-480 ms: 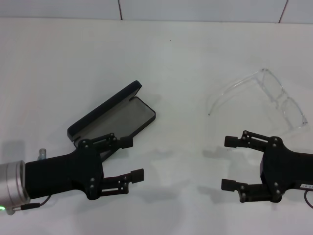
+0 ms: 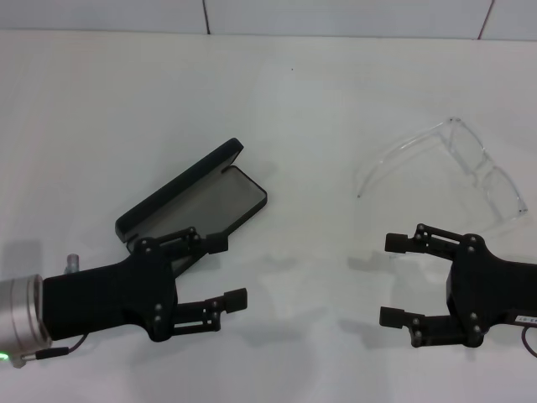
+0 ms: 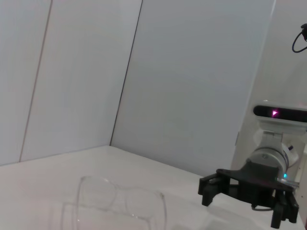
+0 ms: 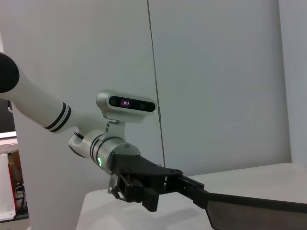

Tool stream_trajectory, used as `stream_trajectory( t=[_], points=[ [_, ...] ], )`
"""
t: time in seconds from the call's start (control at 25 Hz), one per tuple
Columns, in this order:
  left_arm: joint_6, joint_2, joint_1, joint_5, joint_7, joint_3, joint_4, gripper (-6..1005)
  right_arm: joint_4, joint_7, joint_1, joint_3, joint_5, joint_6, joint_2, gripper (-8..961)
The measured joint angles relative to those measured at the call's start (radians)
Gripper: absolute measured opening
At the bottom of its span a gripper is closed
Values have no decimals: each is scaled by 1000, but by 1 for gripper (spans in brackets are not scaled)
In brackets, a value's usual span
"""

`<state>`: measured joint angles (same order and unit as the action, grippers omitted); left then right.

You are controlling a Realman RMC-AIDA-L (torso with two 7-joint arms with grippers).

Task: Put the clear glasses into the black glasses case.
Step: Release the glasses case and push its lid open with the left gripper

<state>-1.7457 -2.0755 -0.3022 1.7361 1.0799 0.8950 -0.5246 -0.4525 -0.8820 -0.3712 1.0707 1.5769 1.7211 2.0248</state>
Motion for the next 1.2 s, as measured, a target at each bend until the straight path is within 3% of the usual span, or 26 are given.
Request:
stream_trajectory(
  t=[0.32,0.44,0.6,0.76,0.92,1.08,1.2],
  points=[
    [-8,5,-3,-118,97,-30,-40,814,0,0,2,-5,-20,1,-1,874],
    [12,10,-8,-140,248,-43,-132,814,0,1,5,-11,-36,3,-4,874],
    [110,14,-28,-86,576,-55,-388,813,0,12,5,-22,-48,2,-8,875],
    [157,14,-71,45,835,-55,-660,812,0,25,6,-39,-50,1,-10,875],
    [166,5,-149,330,1143,-10,-919,811,0,35,7,-58,-52,0,-9,875],
    [116,23,-227,631,1406,171,-1097,810,0,37,8,-61,-61,2,-9,875],
    [88,14,-275,886,1552,349,-1172,810,0,37,10,-70,-63,2,-9,875]
  ],
)
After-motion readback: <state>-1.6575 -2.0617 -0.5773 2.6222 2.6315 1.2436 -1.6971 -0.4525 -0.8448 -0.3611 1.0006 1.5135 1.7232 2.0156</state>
